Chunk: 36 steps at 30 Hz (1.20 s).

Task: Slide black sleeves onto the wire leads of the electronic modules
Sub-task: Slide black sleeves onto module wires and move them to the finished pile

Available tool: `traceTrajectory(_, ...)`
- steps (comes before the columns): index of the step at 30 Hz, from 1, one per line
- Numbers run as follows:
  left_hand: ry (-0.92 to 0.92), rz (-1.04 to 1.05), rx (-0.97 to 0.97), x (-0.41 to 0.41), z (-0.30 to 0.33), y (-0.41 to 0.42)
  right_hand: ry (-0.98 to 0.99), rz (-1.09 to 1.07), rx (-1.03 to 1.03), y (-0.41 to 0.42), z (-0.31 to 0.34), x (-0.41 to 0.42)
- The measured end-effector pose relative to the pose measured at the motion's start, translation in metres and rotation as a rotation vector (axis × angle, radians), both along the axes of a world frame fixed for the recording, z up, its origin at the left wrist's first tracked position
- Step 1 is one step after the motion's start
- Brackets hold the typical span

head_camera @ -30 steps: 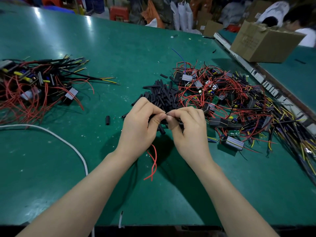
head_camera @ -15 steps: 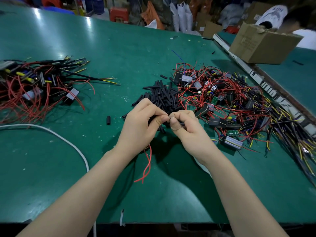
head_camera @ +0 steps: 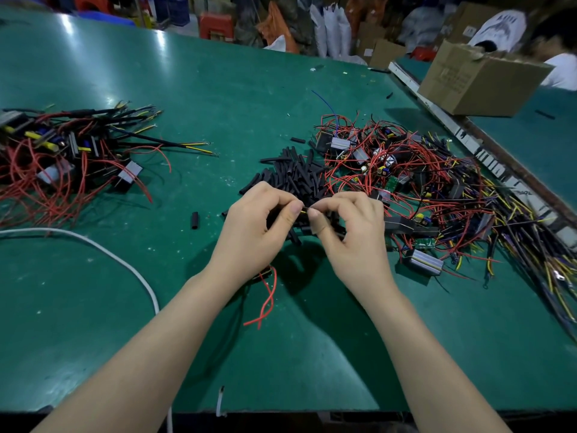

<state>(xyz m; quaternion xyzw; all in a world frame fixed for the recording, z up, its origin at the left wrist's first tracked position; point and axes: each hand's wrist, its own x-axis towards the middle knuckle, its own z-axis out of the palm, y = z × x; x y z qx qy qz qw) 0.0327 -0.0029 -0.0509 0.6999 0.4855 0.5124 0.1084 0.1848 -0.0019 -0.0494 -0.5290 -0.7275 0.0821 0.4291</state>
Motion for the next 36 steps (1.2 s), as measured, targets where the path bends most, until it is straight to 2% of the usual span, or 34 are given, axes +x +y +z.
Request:
traceTrajectory(2, -0.007, -0.014, -0.016, -0.002, 0.001, -0.001, -0.003, 0.006, -0.019, 0.0, -0.001, -0.001)
traceTrajectory(5, -0.014, -0.08, -0.154, -0.014, 0.003, -0.002, 0.021, -0.012, -0.026, 0.002, -0.002, 0.0)
traceTrajectory(9, 0.196, -0.119, -0.275, -0.035, 0.002, -0.005, 0.022, 0.044, -0.022, 0.003, -0.007, 0.0)
traceTrajectory(14, 0.289, -0.141, -0.292, -0.042, 0.009, -0.013, -0.096, 0.154, 0.036, 0.003, -0.014, -0.002)
traceTrajectory(19, 0.457, -0.046, -0.352, -0.054, 0.015, -0.02, -0.224, 0.146, -0.117, 0.008, -0.019, 0.003)
traceTrajectory(27, 0.319, -0.059, -0.362, -0.06, 0.006, -0.028, -0.276, 0.168, -0.144, 0.005, -0.017, 0.001)
traceTrajectory(31, 0.397, -0.117, -0.392, -0.066, 0.011, -0.03, -0.274, 0.168, -0.167, 0.004, -0.015, -0.002)
traceTrajectory(36, 0.432, -0.02, -0.458, -0.077, 0.014, -0.03, -0.153, 0.215, -0.184, 0.0, -0.009, 0.001)
